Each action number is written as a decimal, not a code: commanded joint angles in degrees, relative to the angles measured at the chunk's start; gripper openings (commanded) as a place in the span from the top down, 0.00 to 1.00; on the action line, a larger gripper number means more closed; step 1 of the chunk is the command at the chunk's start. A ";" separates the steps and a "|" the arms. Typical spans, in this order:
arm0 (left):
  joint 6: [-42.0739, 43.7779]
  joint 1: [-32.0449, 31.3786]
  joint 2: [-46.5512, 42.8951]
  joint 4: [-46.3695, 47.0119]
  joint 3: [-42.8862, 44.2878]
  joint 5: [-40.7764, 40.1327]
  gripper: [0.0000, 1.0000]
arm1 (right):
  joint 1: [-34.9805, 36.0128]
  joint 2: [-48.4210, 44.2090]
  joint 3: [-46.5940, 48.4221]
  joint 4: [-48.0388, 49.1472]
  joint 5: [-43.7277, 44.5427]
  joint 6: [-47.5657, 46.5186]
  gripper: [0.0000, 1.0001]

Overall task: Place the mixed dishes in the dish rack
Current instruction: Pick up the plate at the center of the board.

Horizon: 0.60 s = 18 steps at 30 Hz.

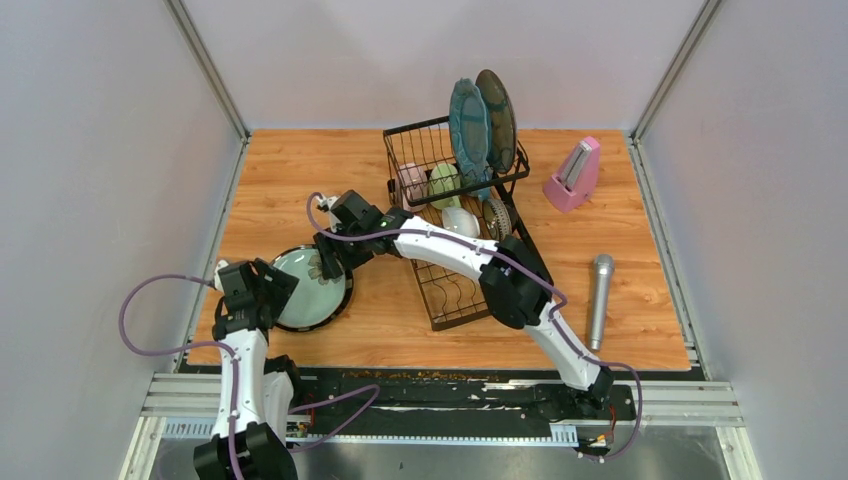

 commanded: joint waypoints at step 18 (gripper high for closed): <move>4.01 0.67 5.14 16.34 -6.05 11.91 0.42 | -1.61 6.66 1.34 8.31 -15.90 11.95 0.47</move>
